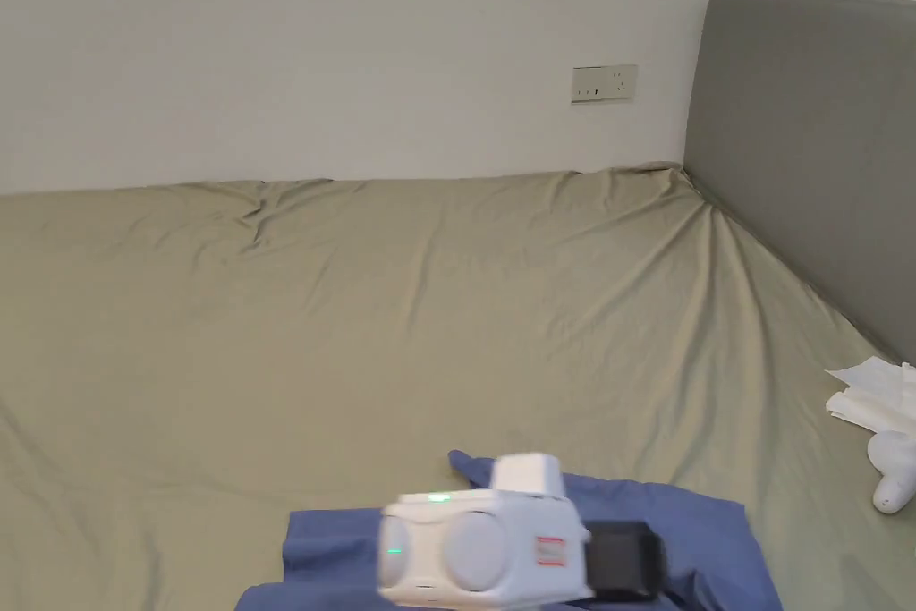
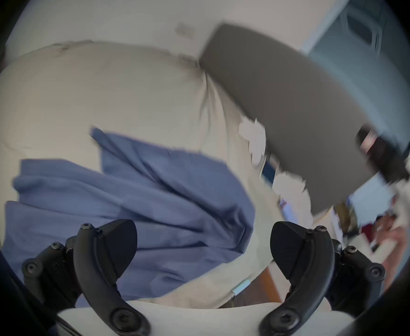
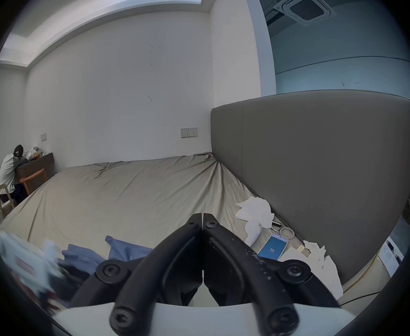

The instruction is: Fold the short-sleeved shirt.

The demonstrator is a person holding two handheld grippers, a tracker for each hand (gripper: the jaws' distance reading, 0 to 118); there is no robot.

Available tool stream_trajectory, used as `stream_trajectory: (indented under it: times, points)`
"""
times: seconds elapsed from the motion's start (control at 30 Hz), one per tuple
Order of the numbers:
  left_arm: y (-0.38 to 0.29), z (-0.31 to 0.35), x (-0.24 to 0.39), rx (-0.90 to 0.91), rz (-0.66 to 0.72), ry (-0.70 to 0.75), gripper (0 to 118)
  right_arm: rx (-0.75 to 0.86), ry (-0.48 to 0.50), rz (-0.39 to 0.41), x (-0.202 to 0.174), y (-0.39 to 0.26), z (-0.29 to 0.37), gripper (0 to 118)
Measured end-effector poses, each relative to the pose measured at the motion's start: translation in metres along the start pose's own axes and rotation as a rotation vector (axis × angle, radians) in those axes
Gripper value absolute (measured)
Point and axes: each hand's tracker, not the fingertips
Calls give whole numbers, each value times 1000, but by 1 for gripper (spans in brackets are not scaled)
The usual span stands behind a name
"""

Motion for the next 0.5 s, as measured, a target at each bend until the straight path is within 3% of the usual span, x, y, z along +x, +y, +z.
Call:
stream_trajectory:
  times: [0.1,0.23,0.27,0.33,0.37,0.4,0.5]
  points:
    - [8,83,-35,178,-23,134,118,-2,20,45,-13,-4,-3,1]
    - [2,179,-89,304,15,313,114,-12,71,47,-24,-10,-10,1]
    - [-3,194,-100,300,24,348,81,-14,73,48,-24,-12,-13,1]
    - [-22,218,-119,307,17,428,48,-19,88,63,-33,-16,-18,1]
    - [-28,223,-121,270,17,457,7,-25,96,68,-36,-17,-20,1]
    - [-36,226,-124,289,43,479,0,-32,104,74,-38,-20,-24,1]
    - [-56,236,-139,215,79,486,0,-41,119,90,-48,-25,-27,1]
